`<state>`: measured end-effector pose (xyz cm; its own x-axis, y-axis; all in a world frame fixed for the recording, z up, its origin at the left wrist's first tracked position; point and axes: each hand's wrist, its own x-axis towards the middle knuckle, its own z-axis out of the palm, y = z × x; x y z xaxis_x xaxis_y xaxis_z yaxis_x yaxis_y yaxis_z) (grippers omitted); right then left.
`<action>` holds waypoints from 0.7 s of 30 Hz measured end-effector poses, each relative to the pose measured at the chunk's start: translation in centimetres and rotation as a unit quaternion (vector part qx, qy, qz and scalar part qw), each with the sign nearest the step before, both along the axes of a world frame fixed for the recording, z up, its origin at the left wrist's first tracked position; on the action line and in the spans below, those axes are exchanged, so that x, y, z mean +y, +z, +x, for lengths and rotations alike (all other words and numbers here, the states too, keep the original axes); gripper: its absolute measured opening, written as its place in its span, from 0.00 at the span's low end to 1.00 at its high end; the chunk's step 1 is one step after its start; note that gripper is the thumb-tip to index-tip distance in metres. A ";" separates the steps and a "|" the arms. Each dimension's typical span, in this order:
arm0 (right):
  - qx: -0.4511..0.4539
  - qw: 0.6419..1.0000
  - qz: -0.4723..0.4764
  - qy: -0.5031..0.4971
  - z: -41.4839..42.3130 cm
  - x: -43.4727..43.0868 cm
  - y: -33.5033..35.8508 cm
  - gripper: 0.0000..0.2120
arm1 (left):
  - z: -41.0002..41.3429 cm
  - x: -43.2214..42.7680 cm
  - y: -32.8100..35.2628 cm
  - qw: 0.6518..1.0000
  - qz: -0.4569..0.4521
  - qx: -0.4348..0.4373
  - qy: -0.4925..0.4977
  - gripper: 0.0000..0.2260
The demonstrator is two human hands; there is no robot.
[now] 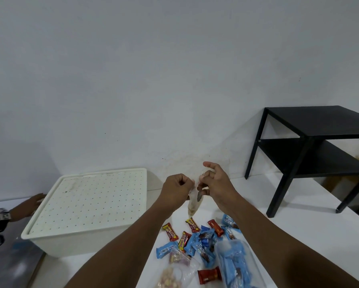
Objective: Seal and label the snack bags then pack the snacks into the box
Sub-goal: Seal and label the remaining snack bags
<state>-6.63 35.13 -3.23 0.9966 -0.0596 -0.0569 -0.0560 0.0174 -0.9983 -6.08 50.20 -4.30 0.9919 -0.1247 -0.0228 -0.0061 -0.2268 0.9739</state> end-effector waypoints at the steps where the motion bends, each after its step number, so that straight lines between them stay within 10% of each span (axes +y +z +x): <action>1: 0.001 1.000 0.002 -0.001 0.0 0.0 0.0 0.22 | 0.0 0.0 0.0 1.000 0.015 -0.012 0.007 0.10; 21: -0.006 0.991 -0.097 0.094 0.3 -1.4 -0.6 0.21 | 1.2 -0.3 0.3 0.996 0.073 -0.044 -0.029 0.09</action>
<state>-6.34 33.76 -3.87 0.9917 0.1178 -0.0508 -0.0284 -0.1848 -0.9824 -4.91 49.89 -3.96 0.9821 -0.1835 0.0415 -0.1069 -0.3631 0.9256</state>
